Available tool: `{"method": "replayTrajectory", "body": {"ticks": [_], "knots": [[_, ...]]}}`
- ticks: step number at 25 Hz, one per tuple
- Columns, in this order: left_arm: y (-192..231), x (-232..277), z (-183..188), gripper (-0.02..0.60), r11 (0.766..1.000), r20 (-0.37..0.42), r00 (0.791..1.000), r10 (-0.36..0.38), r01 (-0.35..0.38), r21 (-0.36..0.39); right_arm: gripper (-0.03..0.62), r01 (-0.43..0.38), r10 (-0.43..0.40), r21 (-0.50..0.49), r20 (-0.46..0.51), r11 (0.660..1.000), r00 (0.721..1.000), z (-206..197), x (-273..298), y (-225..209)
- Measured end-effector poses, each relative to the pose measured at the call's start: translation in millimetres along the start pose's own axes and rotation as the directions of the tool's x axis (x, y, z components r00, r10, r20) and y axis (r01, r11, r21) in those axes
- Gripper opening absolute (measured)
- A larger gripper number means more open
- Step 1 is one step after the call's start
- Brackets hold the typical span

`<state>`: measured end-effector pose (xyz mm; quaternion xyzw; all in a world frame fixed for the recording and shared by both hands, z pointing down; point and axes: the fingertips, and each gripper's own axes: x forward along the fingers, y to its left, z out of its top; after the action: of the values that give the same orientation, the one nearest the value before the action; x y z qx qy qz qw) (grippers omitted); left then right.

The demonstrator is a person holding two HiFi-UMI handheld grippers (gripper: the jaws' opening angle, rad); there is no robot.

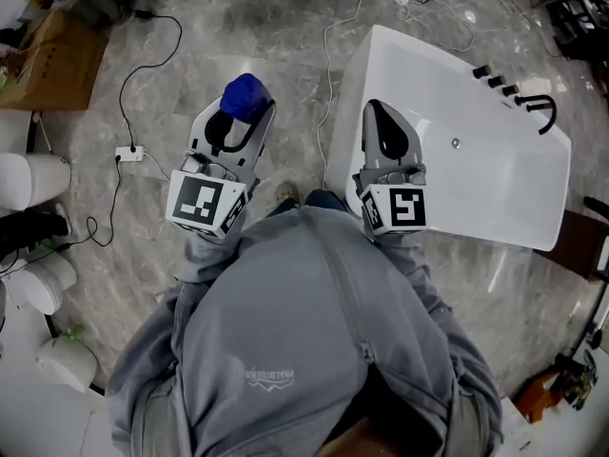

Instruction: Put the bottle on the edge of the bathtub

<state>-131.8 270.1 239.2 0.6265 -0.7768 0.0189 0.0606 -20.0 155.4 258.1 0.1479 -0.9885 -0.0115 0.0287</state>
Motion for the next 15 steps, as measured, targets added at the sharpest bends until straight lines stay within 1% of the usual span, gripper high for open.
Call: {"method": "replayTrajectory", "body": {"ticks": [4, 6, 11, 15], "knots": [[-6.2, 15.9, -2.0, 0.155, 0.998, -0.006, 0.998, -0.060, 0.060, -0.003, 0.003, 0.097, -0.096, 0.023, -0.037, 0.995, 0.995, -11.1, -14.2, -20.9], [-10.1, 26.6, -2.1, 0.155, 0.996, -0.011, 0.996, -0.090, 0.090, -0.003, 0.003, 0.129, -0.128, 0.029, -0.047, 0.991, 0.991, -15.1, -16.5, -30.7], [-12.7, 53.7, -6.1, 0.155, 0.988, -0.028, 0.988, -0.154, 0.154, -0.019, 0.003, 0.163, -0.162, 0.018, -0.059, 0.986, 0.985, -16.7, -10.2, -46.6], [-9.6, 76.7, -7.7, 0.155, 0.983, -0.025, 0.983, -0.181, 0.180, -0.016, 0.003, 0.207, -0.204, 0.039, -0.075, 0.978, 0.976, -28.0, -1.5, -65.4]]}}
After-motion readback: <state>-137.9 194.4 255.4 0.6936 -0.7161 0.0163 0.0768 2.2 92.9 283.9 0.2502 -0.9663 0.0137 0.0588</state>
